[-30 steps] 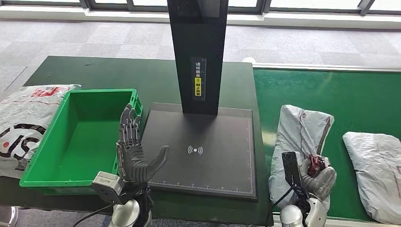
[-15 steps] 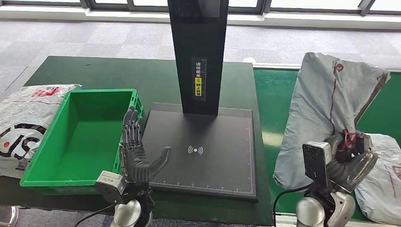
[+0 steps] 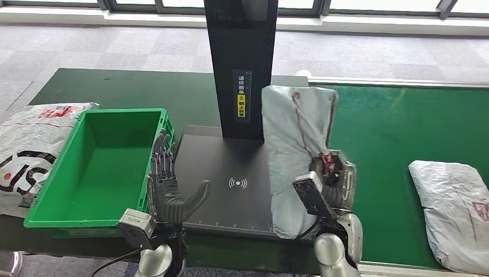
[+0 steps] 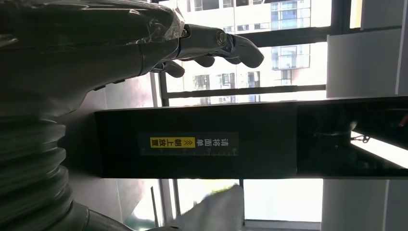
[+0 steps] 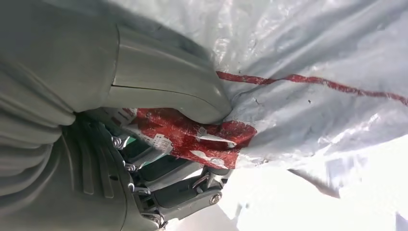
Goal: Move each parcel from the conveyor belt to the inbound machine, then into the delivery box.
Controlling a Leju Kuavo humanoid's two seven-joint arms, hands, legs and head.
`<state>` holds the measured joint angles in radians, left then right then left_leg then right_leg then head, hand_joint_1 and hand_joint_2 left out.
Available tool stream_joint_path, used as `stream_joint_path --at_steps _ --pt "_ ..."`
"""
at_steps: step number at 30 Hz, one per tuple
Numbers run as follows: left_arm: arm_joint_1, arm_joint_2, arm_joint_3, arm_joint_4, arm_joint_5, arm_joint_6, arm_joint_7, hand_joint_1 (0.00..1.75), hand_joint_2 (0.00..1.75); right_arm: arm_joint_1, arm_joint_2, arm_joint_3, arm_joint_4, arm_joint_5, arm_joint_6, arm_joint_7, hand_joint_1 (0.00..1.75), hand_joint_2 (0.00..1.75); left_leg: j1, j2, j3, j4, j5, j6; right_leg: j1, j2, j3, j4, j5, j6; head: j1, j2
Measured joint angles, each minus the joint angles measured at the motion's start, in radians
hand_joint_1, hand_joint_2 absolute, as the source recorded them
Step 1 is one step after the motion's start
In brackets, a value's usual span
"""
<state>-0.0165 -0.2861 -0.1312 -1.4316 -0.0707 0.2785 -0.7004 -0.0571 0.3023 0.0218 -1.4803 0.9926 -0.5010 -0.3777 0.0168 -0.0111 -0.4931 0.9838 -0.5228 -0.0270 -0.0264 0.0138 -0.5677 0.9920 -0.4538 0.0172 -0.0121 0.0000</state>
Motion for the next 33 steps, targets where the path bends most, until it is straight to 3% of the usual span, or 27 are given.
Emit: stream_joint_path --at_steps 7,19,20,22,23,24,26,33 --pt "-0.002 0.0 0.0 0.01 0.0 -0.001 0.0 0.0 1.75 -0.032 -0.001 0.077 0.165 -0.04 0.044 0.008 1.75 1.75 0.0 -0.005 0.004 0.0 0.001 0.0 0.0 -0.005 -0.001 0.0 0.0 0.0 0.0 0.0" --pt "-0.003 0.0 0.0 0.024 0.0 0.003 0.0 0.0 1.75 -0.045 0.0 0.089 0.248 -0.043 0.07 0.007 1.75 1.75 0.0 -0.004 -0.001 0.0 0.001 0.0 0.0 -0.005 -0.001 -0.001 0.0 0.0 0.0 0.0" --pt "-0.003 0.0 0.0 0.025 0.0 0.003 0.0 0.0 1.75 -0.046 0.0 0.09 0.252 -0.043 0.07 0.007 1.46 1.75 0.0 -0.004 -0.001 0.0 0.001 0.0 0.0 -0.005 -0.001 0.0 0.0 0.0 0.0 0.0" --pt "-0.003 0.0 0.0 0.026 0.0 0.003 0.0 0.0 1.75 -0.047 0.0 0.091 0.258 -0.042 0.07 0.007 0.58 1.75 0.0 -0.004 -0.001 0.0 0.001 0.0 0.0 -0.005 -0.001 0.0 0.0 0.0 0.0 0.0" --pt "-0.003 0.0 0.0 0.027 0.0 0.003 0.0 0.0 1.75 -0.048 0.0 0.092 0.261 -0.042 0.07 0.007 0.15 1.31 0.0 -0.004 -0.001 0.0 0.001 0.0 0.0 -0.005 -0.001 0.0 0.0 0.0 0.0 0.0" --pt "-0.003 0.0 0.0 0.027 0.0 0.003 0.0 0.0 1.75 -0.048 0.0 0.092 0.265 -0.042 0.07 0.008 0.0 0.87 0.0 -0.004 -0.001 0.0 0.001 0.0 0.0 -0.005 -0.001 0.0 0.0 0.0 0.0 0.0" --pt "-0.003 0.0 0.0 0.029 0.0 0.003 0.0 0.0 1.75 -0.051 0.0 0.092 0.278 -0.042 0.065 0.009 0.0 0.0 0.0 -0.005 -0.001 0.0 0.001 0.0 0.0 -0.005 -0.001 0.0 0.0 0.0 0.0 0.0" --pt "-0.004 0.0 0.0 0.033 0.0 0.011 0.0 0.0 1.75 -0.059 0.0 0.085 0.324 -0.091 0.03 -0.033 0.0 0.0 0.0 -0.005 0.002 0.0 0.001 0.0 0.0 -0.005 -0.001 -0.001 0.0 0.0 0.0 0.0"
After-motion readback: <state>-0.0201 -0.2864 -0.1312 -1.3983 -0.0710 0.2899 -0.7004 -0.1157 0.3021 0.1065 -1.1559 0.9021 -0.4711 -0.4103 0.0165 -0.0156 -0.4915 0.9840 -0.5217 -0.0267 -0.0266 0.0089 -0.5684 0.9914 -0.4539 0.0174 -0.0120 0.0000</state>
